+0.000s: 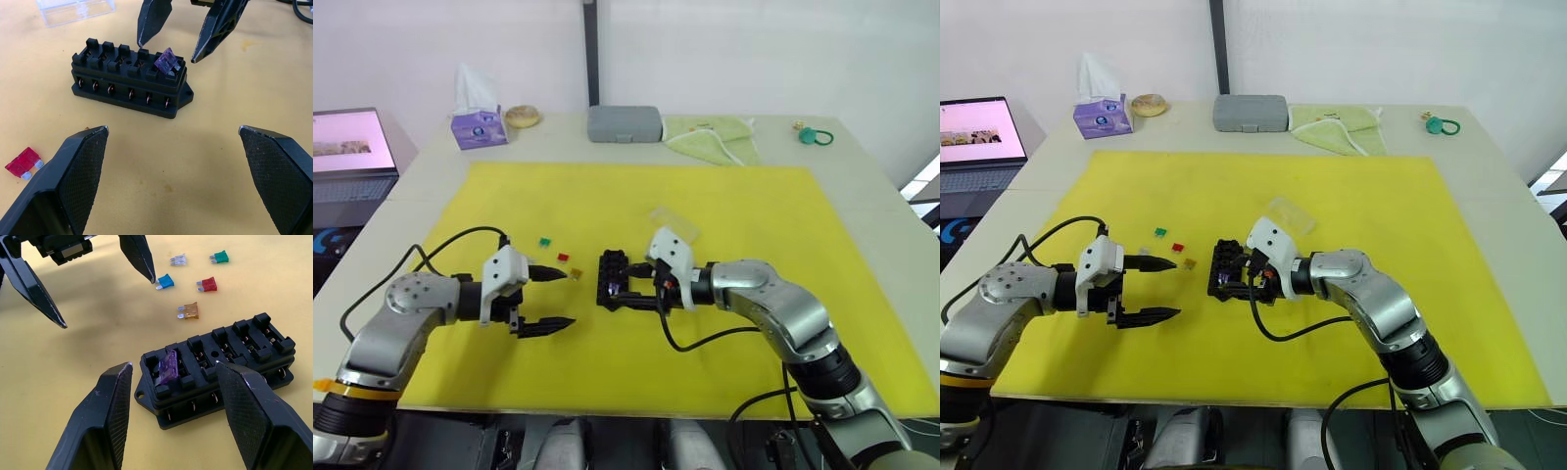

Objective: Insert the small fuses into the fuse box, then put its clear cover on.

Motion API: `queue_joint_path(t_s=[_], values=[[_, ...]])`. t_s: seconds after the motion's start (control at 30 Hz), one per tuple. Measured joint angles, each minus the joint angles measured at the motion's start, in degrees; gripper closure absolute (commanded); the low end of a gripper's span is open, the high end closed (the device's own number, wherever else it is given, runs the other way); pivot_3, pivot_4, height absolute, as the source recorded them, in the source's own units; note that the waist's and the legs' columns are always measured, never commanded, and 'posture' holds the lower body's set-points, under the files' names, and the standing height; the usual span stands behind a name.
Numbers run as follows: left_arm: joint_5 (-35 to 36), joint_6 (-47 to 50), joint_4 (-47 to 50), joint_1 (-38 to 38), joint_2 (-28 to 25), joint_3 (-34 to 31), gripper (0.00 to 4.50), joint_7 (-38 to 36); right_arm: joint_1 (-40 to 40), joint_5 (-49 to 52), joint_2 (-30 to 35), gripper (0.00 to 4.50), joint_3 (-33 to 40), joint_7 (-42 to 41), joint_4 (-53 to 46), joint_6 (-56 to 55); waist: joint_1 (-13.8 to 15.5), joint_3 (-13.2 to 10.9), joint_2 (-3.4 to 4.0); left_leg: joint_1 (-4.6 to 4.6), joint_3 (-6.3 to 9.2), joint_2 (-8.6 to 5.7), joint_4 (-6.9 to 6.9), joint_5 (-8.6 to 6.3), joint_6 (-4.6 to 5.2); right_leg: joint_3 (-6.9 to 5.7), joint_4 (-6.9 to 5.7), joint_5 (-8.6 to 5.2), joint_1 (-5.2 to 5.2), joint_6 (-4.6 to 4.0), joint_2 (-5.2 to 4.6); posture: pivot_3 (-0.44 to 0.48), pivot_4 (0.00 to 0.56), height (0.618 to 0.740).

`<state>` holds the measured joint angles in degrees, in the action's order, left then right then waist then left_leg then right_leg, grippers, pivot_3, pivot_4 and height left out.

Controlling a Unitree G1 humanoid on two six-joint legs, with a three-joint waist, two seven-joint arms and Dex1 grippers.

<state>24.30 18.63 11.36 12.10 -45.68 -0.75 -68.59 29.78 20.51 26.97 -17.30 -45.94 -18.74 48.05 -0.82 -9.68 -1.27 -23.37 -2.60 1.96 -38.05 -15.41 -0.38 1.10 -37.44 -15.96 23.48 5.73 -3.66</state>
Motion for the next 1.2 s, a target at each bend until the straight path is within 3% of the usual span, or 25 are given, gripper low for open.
queue_joint_path(t_s=[0.13,0.73,1.2], values=[[-0.1,-0.1,0.0,0.0,0.1,0.0,0.0,0.0,0.0,-0.3,0.0,4.46,-0.6,0.2,0.2,-0.3,0.0,0.0,0.0,0.0,0.0,0.0,0.0,0.0,0.0,0.0,0.0,0.0,0.0,0.0,0.0,0.0,0.15,0.737],[-0.5,-0.4,-1.3,0.0,0.2,0.1,0.0,0.0,0.1,-1.2,1.2,4.46,-0.7,-0.7,0.3,-3.3,0.0,0.0,0.0,0.0,-0.01,0.0,0.0,0.0,0.0,0.0,0.01,0.0,0.0,0.0,-0.01,0.0,0.15,0.737],[0.1,0.9,-1.3,3.2,-1.1,1.0,0.0,-1.9,6.6,-3.2,5.8,4.46,-2.8,-11.6,5.9,-11.4,0.0,0.0,0.0,-0.01,-0.01,-0.02,0.0,0.0,0.0,0.0,0.02,0.0,0.01,0.01,0.01,0.0,0.15,0.737]])
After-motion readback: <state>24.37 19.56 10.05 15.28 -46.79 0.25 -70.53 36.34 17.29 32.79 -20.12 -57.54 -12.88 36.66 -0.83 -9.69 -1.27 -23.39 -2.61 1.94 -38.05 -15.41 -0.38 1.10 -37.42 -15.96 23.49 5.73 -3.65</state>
